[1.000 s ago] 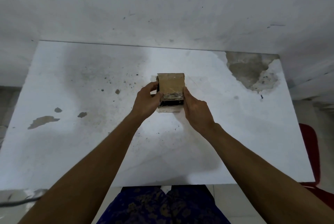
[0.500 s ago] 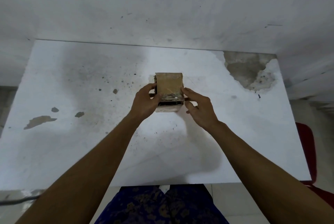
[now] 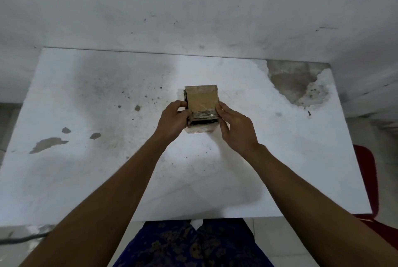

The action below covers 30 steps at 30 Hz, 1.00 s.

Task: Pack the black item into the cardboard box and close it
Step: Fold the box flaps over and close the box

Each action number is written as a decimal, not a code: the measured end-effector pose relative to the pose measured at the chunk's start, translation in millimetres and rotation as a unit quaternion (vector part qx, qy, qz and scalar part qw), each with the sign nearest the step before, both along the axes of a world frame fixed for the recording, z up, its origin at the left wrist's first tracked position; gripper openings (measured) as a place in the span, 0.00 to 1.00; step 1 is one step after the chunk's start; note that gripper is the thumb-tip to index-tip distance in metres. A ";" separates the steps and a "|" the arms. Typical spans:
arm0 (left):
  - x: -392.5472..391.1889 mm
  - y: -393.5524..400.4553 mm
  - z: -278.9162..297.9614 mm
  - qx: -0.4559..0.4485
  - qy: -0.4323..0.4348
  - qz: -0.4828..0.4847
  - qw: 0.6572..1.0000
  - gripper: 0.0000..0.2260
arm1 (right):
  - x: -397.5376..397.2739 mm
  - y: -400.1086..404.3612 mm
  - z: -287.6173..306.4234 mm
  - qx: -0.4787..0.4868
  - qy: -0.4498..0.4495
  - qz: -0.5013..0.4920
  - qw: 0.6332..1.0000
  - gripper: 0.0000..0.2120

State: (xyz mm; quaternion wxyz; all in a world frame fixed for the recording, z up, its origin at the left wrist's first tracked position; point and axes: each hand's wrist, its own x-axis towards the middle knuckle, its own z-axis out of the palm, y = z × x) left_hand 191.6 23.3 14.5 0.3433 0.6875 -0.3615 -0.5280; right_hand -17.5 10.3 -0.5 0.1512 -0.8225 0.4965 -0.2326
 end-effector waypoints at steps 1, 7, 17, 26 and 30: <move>0.9 -1.5 1.2 0.005 0.002 -0.002 1.000 0.13 | 0.1 -0.6 1.4 0.003 -0.001 0.001 1.000 0.20; 3.8 11.2 -7.3 -0.080 -0.126 -0.118 0.982 0.24 | 2.3 4.4 0.3 0.023 0.069 0.004 0.997 0.21; -8.2 21.6 -13.6 -0.111 -0.198 -0.140 0.964 0.33 | 2.1 4.3 -1.4 0.046 0.151 0.012 0.987 0.27; -7.7 17.6 -14.7 -0.123 -0.080 0.005 0.989 0.27 | 6.2 -1.0 -5.6 0.112 0.043 -0.064 0.991 0.17; -14.7 7.0 -12.8 -0.089 -0.134 0.041 0.986 0.25 | 9.4 -3.2 -2.3 0.132 -0.017 -0.066 0.989 0.16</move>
